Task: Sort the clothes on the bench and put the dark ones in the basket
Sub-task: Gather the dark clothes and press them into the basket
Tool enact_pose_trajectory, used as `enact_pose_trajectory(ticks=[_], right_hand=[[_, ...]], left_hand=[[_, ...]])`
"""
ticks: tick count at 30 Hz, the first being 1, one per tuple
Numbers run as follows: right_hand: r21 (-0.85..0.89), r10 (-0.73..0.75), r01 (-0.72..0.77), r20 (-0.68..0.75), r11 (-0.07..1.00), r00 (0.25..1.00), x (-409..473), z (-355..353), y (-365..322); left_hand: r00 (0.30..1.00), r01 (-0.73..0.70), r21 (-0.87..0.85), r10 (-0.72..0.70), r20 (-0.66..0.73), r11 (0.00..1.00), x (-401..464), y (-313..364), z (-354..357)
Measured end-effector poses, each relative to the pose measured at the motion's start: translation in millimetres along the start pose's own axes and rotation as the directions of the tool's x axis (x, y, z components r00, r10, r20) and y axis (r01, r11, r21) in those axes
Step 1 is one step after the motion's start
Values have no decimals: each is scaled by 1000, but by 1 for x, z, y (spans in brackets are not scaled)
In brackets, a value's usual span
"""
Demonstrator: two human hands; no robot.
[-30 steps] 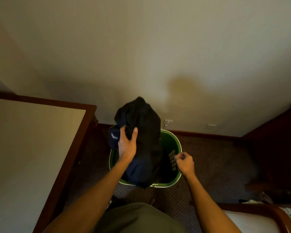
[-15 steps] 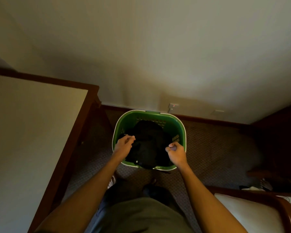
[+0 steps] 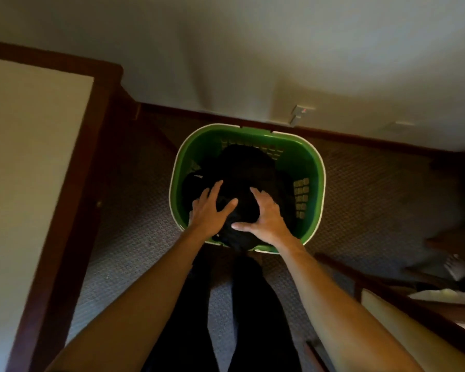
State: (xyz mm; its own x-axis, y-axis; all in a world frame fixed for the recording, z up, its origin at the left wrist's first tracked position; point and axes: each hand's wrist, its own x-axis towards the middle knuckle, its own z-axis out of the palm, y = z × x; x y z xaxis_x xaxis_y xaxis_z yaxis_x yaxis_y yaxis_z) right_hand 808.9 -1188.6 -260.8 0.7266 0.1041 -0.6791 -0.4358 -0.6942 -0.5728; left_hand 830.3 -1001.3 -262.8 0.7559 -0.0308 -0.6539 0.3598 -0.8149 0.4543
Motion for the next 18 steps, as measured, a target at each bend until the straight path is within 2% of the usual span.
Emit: enact_pose_trajectory(ticks=[3,5,9,12,18], right_hand=[[-291,27,-21,18,956,999,54,23,32],[-390,32,-35,-14,920,999,92,32,54],[-398,7,-18,-30,917,1000,160,46,92],[-407,16,-26,-29,913,999,202,70,119],[-519,49,-58,-32,853,998,270,106,172]], left_hand=[[999,-28,261,17,45,965,51,-11,37],[998,-41,344,23,56,938,89,-21,56],[995,-98,380,76,71,920,165,-46,86],[988,-142,342,113,105,929,210,-72,111],[986,-170,369,158,62,914,280,-123,181]])
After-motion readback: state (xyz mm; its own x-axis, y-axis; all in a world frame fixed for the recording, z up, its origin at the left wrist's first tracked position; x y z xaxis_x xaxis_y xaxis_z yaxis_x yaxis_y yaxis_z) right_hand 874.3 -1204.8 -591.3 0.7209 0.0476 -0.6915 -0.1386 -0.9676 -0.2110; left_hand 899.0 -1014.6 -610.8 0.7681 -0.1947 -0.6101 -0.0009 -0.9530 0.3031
